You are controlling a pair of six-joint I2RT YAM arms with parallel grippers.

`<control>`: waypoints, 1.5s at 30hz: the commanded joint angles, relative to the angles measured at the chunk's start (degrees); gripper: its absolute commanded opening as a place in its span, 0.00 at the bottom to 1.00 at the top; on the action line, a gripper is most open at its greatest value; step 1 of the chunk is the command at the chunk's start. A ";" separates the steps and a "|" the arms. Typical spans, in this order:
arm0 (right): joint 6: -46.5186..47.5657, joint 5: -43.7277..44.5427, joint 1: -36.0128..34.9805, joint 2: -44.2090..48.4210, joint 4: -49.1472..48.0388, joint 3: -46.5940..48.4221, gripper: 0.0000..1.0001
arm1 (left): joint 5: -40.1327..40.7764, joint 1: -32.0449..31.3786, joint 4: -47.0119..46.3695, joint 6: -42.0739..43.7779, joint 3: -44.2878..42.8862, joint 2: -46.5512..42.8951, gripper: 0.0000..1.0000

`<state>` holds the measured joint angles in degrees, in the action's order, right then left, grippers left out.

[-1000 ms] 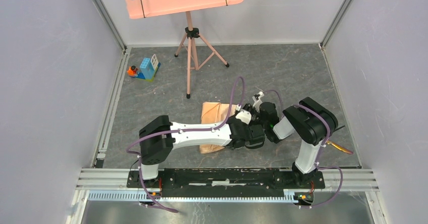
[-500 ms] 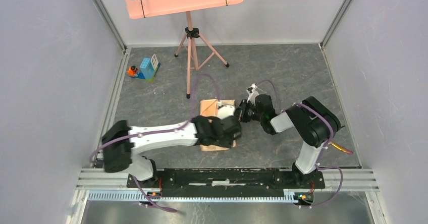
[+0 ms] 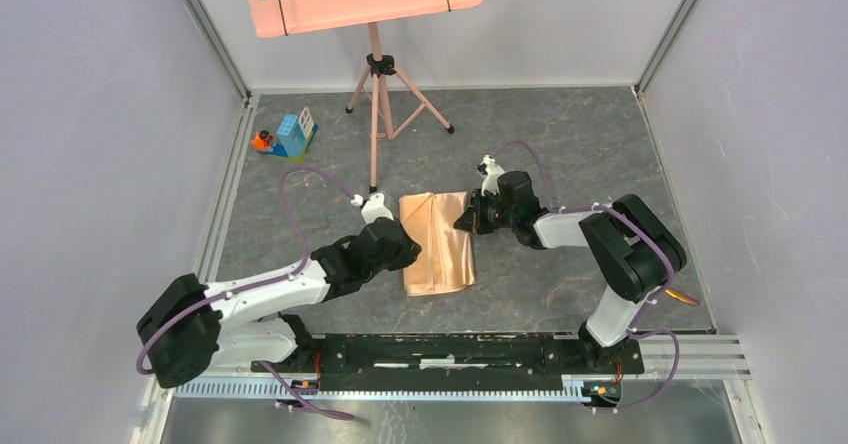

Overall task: Fold the napkin into a case and place the utensils inside
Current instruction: Pick up the 2/3-rectangle-folded napkin at the center of the board, then fold the 2/3-rectangle-folded napkin at the center of the board.

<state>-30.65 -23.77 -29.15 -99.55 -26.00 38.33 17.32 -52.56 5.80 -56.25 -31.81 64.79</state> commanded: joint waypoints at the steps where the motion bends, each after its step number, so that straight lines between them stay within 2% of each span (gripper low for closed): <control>1: 5.45 4.23 -0.20 3.23 6.12 3.95 0.00 | 5.00 0.26 -10.29 -4.66 1.11 4.43 0.18; 8: 7.87 11.98 -3.01 3.64 14.85 9.62 0.00 | 3.03 0.26 -15.05 -8.03 2.20 12.48 0.12; 16: 7.75 28.86 -9.58 2.53 28.41 18.50 0.00 | -0.27 0.28 -19.10 -11.19 2.91 18.55 0.10; 20: 5.88 33.92 -12.72 0.89 33.34 22.96 0.00 | -1.32 0.26 -21.45 -11.31 3.28 20.81 0.10; 26: -1.26 31.19 -15.02 -1.10 33.54 25.14 0.00 | -1.83 0.25 -24.38 -10.01 3.87 22.70 0.10; 31: -6.74 26.66 -15.24 -2.59 30.39 25.05 0.00 | -4.11 1.01 -24.93 -6.07 4.50 19.28 0.12; 33: -7.53 26.81 -15.37 -3.23 30.69 25.56 0.00 | -6.35 2.85 -24.67 -5.12 5.88 15.97 0.18; 36: -8.00 28.40 -15.44 -3.97 31.80 26.48 0.00 | -9.65 7.07 -23.84 -4.37 9.08 8.99 0.37; 39: -8.30 29.32 -15.59 -5.01 34.06 28.17 0.00 | -11.03 11.16 -16.53 -1.49 8.27 2.16 0.51; 42: -8.36 31.33 -15.98 -4.97 35.55 28.93 0.00 | -9.17 14.42 -10.22 0.25 7.11 -1.30 0.60; 45: -8.09 33.69 -16.54 -4.91 36.91 29.90 0.00 | -9.99 17.11 -10.48 0.95 6.62 0.72 0.64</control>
<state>-37.93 6.11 -44.71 -104.44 9.15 64.99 8.29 -38.22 -8.80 -59.83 -23.42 63.99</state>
